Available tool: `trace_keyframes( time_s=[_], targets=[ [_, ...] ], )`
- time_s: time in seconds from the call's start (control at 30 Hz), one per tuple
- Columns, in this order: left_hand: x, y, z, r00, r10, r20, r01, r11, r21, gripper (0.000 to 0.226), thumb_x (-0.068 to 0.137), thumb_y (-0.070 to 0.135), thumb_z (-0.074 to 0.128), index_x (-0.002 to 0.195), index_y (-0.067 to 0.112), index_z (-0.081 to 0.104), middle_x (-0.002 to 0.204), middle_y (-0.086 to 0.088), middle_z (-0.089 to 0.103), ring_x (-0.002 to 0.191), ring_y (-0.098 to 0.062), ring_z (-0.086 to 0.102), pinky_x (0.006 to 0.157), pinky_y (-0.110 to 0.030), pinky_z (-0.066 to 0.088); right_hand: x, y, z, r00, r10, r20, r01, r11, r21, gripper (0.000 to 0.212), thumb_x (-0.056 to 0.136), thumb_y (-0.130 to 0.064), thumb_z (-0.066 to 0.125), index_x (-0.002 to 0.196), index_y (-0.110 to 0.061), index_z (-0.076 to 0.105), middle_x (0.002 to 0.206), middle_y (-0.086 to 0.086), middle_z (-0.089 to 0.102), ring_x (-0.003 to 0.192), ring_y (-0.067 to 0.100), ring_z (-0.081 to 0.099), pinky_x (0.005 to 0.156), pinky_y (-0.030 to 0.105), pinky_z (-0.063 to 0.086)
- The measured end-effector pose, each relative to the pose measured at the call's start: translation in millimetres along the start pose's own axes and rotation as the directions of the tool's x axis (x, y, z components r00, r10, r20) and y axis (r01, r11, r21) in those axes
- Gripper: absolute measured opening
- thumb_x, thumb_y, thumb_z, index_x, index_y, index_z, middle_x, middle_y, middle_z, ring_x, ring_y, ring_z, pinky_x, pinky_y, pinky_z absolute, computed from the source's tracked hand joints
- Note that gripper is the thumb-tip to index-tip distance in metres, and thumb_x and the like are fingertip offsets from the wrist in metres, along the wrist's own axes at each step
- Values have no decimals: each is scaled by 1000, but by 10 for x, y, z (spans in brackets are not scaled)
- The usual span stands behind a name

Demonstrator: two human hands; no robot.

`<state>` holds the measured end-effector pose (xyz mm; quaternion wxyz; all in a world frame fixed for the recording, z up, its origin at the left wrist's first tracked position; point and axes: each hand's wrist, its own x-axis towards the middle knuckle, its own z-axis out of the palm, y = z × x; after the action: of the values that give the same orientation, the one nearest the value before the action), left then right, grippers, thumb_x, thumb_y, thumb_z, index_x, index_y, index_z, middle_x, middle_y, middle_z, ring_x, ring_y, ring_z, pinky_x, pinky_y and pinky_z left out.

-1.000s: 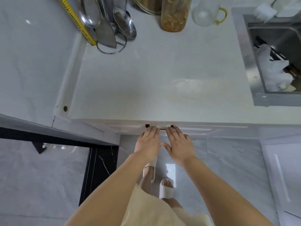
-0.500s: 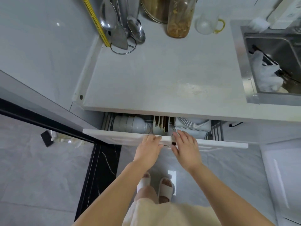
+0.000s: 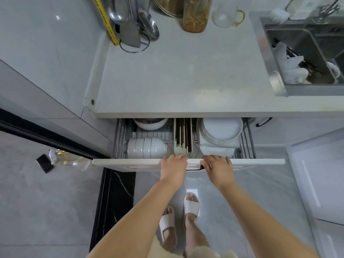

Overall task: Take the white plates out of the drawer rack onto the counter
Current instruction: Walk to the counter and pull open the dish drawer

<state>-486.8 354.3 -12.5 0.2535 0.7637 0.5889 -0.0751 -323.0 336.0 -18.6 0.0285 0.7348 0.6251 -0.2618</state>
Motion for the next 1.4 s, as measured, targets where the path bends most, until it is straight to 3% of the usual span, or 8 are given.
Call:
trace_keyframes(
  time_s=[0.1, 0.3, 0.5, 0.73, 0.9, 1.03, 1.27, 1.4],
  targets=[
    [-127, -3, 120, 1000, -2, -18, 2, 1000, -15, 42, 96, 10, 39, 136, 23, 46, 137, 0, 49, 128, -24, 40, 115, -42, 24, -148, 64, 97, 1000, 8, -14, -7, 999, 43, 32, 98, -37, 40, 123, -28, 59, 127, -6, 62, 126, 20, 47, 116, 41, 14],
    [-341, 88, 252, 996, -85, -31, 80, 987, -141, 30, 97, 33, 39, 116, 21, 59, 122, 1, 58, 117, -21, 49, 106, -36, 32, -437, 133, 196, 999, 13, -32, -12, 999, 43, 29, 97, -39, 42, 115, -31, 63, 118, -10, 66, 120, 17, 52, 111, 38, 23],
    [-546, 186, 350, 985, -171, -29, 159, 957, -242, 22, 93, 34, 50, 104, 20, 63, 111, 2, 61, 107, -18, 53, 96, -33, 35, -658, 234, 179, 999, 31, 21, -33, 995, 89, 27, 95, -43, 45, 112, -38, 65, 117, -14, 68, 116, 15, 53, 100, 32, 25],
    [-771, 270, 518, 967, -253, -26, 230, 914, -333, 13, 88, 39, 58, 96, 30, 65, 102, 13, 62, 97, -9, 55, 94, -30, 34, -827, 633, 93, 995, 97, 31, -101, 975, 196, 21, 88, -38, 59, 100, -31, 75, 101, -3, 75, 106, 20, 59, 100, 34, 36],
    [-882, 301, 616, 968, -253, -1, 240, 918, -317, 11, 88, 40, 57, 92, 38, 67, 89, 19, 53, 84, -1, 48, 91, -27, 34, -937, 953, 32, 993, 35, 110, -67, 951, 300, 19, 87, -33, 64, 95, -22, 77, 97, 0, 75, 95, 19, 66, 89, 32, 48],
    [-932, 371, 625, 954, -300, 9, 288, 904, -317, 13, 88, 41, 56, 90, 36, 68, 90, 19, 60, 84, -2, 53, 84, -25, 31, -969, 1051, 21, 976, -17, 215, -64, 928, 367, 19, 88, -27, 63, 99, -17, 76, 103, 0, 75, 99, 18, 66, 89, 29, 49],
    [-873, 663, 596, 936, -348, 53, 347, 886, -308, 13, 86, 38, 59, 91, 32, 69, 96, 12, 67, 90, -8, 58, 93, -31, 38, -931, 1084, -9, 964, -8, 266, -104, 909, 403, 20, 88, -25, 63, 103, -18, 75, 104, -1, 75, 100, 15, 66, 86, 23, 46],
    [-800, 672, 569, 910, -392, 133, 414, 863, -290, 15, 86, 43, 56, 85, 31, 65, 89, 10, 67, 85, -10, 60, 89, -31, 43, -825, 1135, -43, 947, -16, 322, -130, 894, 428, 18, 89, -23, 61, 93, -11, 74, 89, 4, 73, 84, 15, 61, 73, 23, 42]
  ],
)
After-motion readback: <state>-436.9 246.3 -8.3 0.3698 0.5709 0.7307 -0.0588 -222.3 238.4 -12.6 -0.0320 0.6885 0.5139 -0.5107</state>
